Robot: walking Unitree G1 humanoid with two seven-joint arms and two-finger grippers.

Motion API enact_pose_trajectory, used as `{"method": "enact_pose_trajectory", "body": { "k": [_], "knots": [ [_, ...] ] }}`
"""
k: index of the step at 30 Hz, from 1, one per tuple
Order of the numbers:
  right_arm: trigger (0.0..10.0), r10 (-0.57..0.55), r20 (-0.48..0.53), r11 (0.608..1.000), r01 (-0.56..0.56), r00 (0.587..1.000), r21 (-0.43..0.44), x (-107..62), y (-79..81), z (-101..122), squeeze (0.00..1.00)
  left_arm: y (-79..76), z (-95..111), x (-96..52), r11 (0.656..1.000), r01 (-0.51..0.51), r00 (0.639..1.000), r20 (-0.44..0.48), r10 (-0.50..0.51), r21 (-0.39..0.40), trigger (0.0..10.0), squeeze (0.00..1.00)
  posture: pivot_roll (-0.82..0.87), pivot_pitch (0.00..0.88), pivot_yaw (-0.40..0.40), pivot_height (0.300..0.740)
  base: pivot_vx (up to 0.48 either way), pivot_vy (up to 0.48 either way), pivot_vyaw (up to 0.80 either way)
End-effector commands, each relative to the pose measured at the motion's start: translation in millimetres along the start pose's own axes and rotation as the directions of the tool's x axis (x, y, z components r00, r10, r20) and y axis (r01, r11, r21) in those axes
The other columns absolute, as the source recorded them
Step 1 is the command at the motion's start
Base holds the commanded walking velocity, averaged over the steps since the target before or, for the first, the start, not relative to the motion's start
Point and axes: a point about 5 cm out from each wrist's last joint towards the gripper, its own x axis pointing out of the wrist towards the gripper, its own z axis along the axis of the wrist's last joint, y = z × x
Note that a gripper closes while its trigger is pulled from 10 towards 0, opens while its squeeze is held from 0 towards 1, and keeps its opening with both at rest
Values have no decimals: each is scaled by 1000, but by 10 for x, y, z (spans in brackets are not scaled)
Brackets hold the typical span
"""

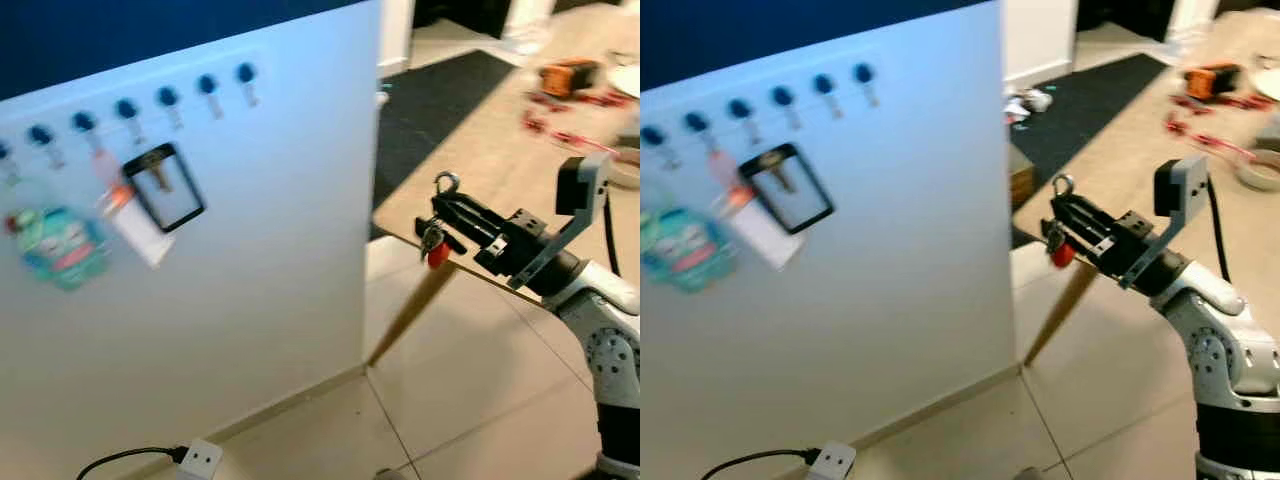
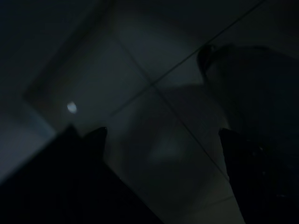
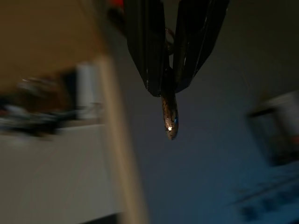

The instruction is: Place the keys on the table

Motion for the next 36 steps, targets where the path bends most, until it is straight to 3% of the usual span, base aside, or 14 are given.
{"method": "enact_pose_trajectory", "body": {
  "k": [1, 3, 6, 13, 14, 17, 18, 20, 23, 25, 28, 34, 36],
  "knots": [
    [10000, -26, 31, 1000, 26, 999, -15, 19, -31, 42, 0, -29, -81, -4, 1000, 15, 1000, -23, -15, 1, 10000, 0, -154, 99, 121, 740, 0, 0, -763],
    [10000, -58, 36, 998, 59, 998, -15, 15, -76, 43, 0, -30, -81, -4, 1000, 15, 1000, -23, -15, 2, 10000, 0, -154, 99, 121, 740, 0, 0, -775],
    [10000, -227, 54, 974, 227, 972, 1, -13, -306, 27, 0, -33, -82, -4, 1000, 15, 1000, -23, -15, 4, 10000, 0, -154, 98, 121, 740, 0, 0, -775],
    [10000, -391, 92, 920, 390, 916, 27, -52, -506, 38, 0, -30, -81, -4, 1000, 13, 1000, -22, -13, 3, 10000, 0, -151, 100, 124, 740, 0, 0, -221],
    [10000, -460, 94, 888, 460, 883, 27, -79, -589, 23, 0, -30, -81, -4, 1000, 13, 1000, -23, -13, 2, 10000, 0, -151, 100, 124, 740, 0, 0, 0],
    [10000, -520, 101, 854, 519, 848, 35, -112, -665, 18, 0, -30, -82, -4, 1000, 13, 1000, -23, -13, 1, 10000, 0, -151, 100, 124, 740, 0, 0, 0],
    [10000, -586, 105, 809, 587, 803, 30, -155, -753, 16, 0, -29, -80, -4, 1000, 14, 1000, -23, -14, 0, 10000, 0, -146, 101, 124, 740, 0, 0, 0],
    [10000, -621, 103, 782, 623, 777, 19, -176, -802, 12, 0, -29, -77, -4, 1000, 14, 1000, -23, -14, -1, 10000, 0, -146, 101, 124, 740, 0, 0, 0],
    [10000, -713, 57, 697, 715, 699, -51, -287, -932, -55, 0, -28, -77, -4, 1000, 14, 1000, -23, -14, -1, 10000, 0, -146, 101, 124, 740, 0, 0, 0],
    [10000, -726, 50, 683, 728, 686, -65, -306, -952, -68, 0, -28, -77, -3, 1000, 14, 1000, -23, -14, -1, 10000, 0, -146, 101, 124, 740, 0, 0, 0],
    [10000, -797, 18, 598, 794, 603, -113, -404, -1038, -154, 0, -23, -76, -4, 1000, 13, 1000, -23, -13, -1, 10000, 0, -146, 105, 128, 740, 0, 0, 0],
    [10000, -850, 38, 513, 842, 526, -166, -478, -1120, -186, 0, -14, -81, -5, 1000, 12, 1000, -25, -12, 3, 10000, 0, -147, 108, 136, 740, 0, 0, 0],
    [10000, -854, 40, 505, 843, 520, -185, -475, -1135, -188, 0, -13, -81, -6, 1000, 12, 1000, -25, -12, 5, 10000, 0, -147, 108, 136, 740, 0, 0, 0]
  ]
}}
